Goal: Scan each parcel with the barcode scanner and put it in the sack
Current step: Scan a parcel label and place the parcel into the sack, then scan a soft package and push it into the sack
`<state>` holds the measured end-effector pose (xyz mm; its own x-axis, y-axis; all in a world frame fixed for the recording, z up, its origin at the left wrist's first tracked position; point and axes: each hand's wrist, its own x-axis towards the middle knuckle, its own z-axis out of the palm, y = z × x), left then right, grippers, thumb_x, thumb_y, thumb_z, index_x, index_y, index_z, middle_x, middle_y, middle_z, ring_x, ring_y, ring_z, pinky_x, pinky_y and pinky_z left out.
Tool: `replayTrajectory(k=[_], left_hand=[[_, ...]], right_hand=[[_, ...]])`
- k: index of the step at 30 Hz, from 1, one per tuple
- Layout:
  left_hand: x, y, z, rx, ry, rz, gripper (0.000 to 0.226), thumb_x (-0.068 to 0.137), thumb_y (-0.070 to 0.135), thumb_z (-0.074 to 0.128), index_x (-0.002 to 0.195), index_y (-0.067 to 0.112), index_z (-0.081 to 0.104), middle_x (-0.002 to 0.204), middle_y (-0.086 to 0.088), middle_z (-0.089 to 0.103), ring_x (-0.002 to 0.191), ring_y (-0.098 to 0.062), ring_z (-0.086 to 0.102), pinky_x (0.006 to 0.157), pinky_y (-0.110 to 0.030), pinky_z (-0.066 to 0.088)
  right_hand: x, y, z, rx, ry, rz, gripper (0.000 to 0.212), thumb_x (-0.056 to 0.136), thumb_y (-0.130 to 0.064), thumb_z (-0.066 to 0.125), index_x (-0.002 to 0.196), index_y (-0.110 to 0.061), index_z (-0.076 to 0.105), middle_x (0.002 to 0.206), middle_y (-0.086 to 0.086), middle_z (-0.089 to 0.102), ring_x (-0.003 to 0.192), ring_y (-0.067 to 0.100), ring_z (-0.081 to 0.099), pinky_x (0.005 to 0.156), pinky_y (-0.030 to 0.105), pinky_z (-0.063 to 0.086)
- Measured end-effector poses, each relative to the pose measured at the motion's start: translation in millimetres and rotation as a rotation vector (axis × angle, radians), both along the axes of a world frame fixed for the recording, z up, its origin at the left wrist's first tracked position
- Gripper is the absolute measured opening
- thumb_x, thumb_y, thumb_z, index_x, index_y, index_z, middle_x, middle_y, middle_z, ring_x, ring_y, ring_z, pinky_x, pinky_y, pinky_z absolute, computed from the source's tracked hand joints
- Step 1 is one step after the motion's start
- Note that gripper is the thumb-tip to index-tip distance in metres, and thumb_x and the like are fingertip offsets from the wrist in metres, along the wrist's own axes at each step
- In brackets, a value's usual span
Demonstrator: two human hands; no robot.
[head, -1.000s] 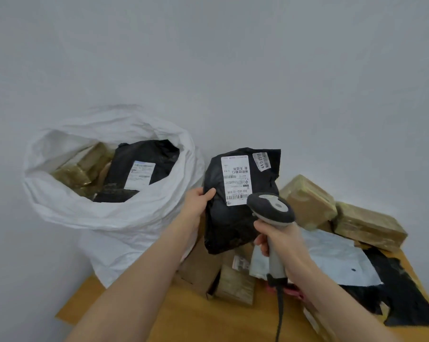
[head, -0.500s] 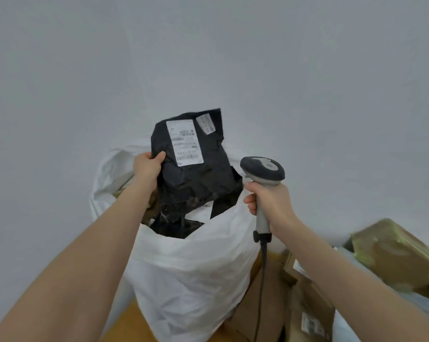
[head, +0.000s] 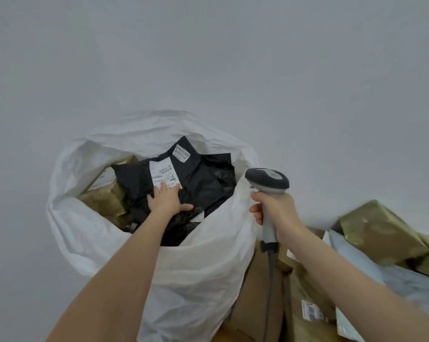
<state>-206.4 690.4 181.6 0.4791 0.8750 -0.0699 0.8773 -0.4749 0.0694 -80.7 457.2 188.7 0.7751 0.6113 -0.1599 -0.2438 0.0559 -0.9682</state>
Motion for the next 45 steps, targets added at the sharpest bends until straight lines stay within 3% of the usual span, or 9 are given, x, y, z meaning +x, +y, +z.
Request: replayTrajectory(k=[5,13,20,25,29,32,35,37,45], left_hand=[[34.3,-20.9,26.0,0.070,-0.153,-0.023,0.068,0.082,0.053,0.067,0.136,0.017,0.044,0.143,-0.013,0.037,0.133,-0.032,0.035,0.103,-0.050,0.038],[156.8,-156.5,29.0,0.289,-0.525,-0.463,0.045,0.091,0.025,0.056,0.134,0.018,0.049,0.139,-0.007,0.043,0.129,-0.025,0.039,0.090,-0.037,0.042],[224.2,-293.9,-90.7,-0.119,-0.141,-0.841,0.073,0.082,0.047,0.068,0.142,0.016,0.039,0.143,-0.007,0.039,0.132,-0.026,0.037,0.103,-0.041,0.040],[235.4,-393.0,-206.4,-0.283,0.183,-1.022,0.112,0.073,0.058,0.073,0.154,0.017,0.006,0.159,-0.010,0.014,0.145,-0.030,0.016,0.116,-0.046,0.021],[246.8,-432.0,-247.4,-0.262,0.160,-0.985,0.102,0.077,0.058,0.068,0.152,0.017,0.012,0.152,-0.012,0.027,0.138,-0.032,0.031,0.110,-0.046,0.033],[253.8,-433.6,-249.1,-0.244,0.068,-0.974,0.071,0.085,0.048,0.063,0.143,0.018,0.037,0.135,-0.009,0.052,0.119,-0.031,0.053,0.091,-0.041,0.048],[262.8,-414.7,-232.1,-0.290,-0.115,-0.884,0.026,0.094,0.034,0.055,0.107,0.014,0.063,0.099,-0.010,0.068,0.094,-0.031,0.062,0.069,-0.036,0.048],[270.2,-398.7,-212.0,-0.413,-0.215,-0.747,0.020,0.096,0.028,0.054,0.084,0.014,0.060,0.078,-0.005,0.062,0.083,-0.029,0.060,0.058,-0.033,0.038],[271.4,-307.4,-77.5,-0.594,-0.750,-0.399,0.011,0.096,0.012,0.056,0.087,0.014,0.063,0.081,-0.004,0.061,0.073,-0.013,0.055,0.058,-0.013,0.043]], right_hand=[[13.0,-37.0,-19.3,-0.023,0.068,-0.054,0.008,0.087,-0.011,0.067,0.090,-0.004,0.064,0.057,0.009,0.064,0.042,0.014,0.052,0.045,0.027,0.046],[44.3,-119.1,-59.4,-0.008,0.200,-0.186,0.009,0.088,-0.008,0.065,0.082,-0.003,0.060,0.054,0.010,0.057,0.042,0.016,0.048,0.046,0.026,0.044],[104.1,-218.3,-103.8,-0.038,0.337,-0.388,0.006,0.090,-0.008,0.062,0.085,-0.006,0.059,0.049,0.008,0.056,0.036,0.012,0.045,0.040,0.022,0.040],[140.3,-285.3,-133.0,-0.079,0.371,-0.502,0.009,0.089,-0.007,0.064,0.082,-0.003,0.060,0.053,0.011,0.056,0.039,0.015,0.047,0.043,0.026,0.041],[155.5,-320.0,-145.8,-0.098,0.341,-0.531,0.013,0.089,-0.007,0.064,0.077,-0.003,0.061,0.047,0.008,0.057,0.036,0.014,0.047,0.039,0.023,0.041],[162.4,-336.3,-148.6,-0.089,0.343,-0.530,0.011,0.089,-0.007,0.065,0.080,-0.002,0.063,0.047,0.007,0.059,0.037,0.013,0.048,0.039,0.023,0.042],[165.4,-342.2,-142.2,-0.032,0.352,-0.498,0.007,0.090,-0.007,0.065,0.085,-0.003,0.063,0.049,0.007,0.060,0.038,0.012,0.050,0.040,0.022,0.044],[165.0,-341.2,-133.3,0.013,0.337,-0.453,0.006,0.090,-0.008,0.065,0.088,-0.002,0.065,0.052,0.008,0.061,0.040,0.012,0.051,0.042,0.024,0.045],[161.5,-322.9,-92.9,0.182,0.207,-0.457,0.008,0.087,-0.011,0.071,0.081,-0.006,0.066,0.060,0.006,0.064,0.043,0.013,0.053,0.045,0.024,0.046]])
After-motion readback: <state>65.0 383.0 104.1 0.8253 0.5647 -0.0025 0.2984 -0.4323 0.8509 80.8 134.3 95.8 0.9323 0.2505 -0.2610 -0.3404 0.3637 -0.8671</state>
